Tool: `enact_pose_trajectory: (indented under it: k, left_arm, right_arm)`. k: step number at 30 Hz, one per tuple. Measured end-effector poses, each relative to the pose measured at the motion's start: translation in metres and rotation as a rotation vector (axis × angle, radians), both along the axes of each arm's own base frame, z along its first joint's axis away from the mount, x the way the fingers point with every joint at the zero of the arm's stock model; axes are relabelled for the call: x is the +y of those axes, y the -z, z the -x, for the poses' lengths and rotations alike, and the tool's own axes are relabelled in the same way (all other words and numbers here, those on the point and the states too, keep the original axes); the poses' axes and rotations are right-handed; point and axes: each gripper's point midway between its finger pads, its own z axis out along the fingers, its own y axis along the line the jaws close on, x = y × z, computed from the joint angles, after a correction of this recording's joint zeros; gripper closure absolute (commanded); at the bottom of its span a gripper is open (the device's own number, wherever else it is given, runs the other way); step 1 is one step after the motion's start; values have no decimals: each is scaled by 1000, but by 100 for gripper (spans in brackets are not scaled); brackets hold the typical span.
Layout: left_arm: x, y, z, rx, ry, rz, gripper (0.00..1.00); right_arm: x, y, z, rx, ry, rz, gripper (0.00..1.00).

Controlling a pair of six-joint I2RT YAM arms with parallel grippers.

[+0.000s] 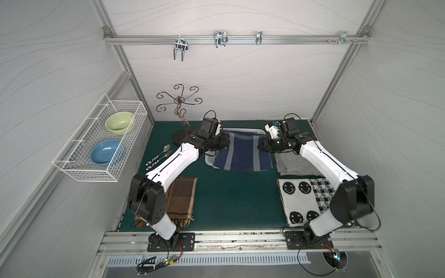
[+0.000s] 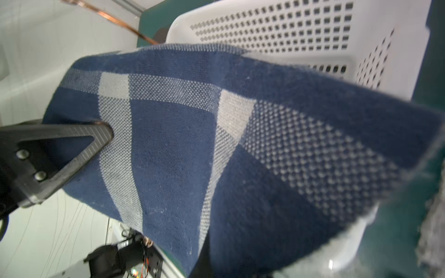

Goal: Put the folded scarf in the basket
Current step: Place the scarf in the basket.

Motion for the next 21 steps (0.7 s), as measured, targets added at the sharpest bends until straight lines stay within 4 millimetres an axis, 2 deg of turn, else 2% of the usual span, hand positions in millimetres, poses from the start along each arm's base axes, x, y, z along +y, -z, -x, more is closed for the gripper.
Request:
enact_pose_trajectory:
  k: [5, 9, 14, 18, 21]
  left_arm:
    - [13, 26, -37, 20, -30, -47, 100]
    - [30, 49, -62, 39, -65, -72, 100]
    - [42, 85, -74, 101, -80, -99, 100]
    - [38, 112, -76, 153, -68, -88, 100]
    - [36, 122, -77, 169, -65, -85, 100]
  right_arm:
    - [10, 20, -45, 14, -3, 17, 100]
    - [17, 38, -69, 17, -15, 39, 100]
    - [17, 63, -78, 41, -29, 80, 100]
    - [13, 82, -80, 59, -32, 133, 100]
    - [11, 90, -80, 54, -37, 175, 100]
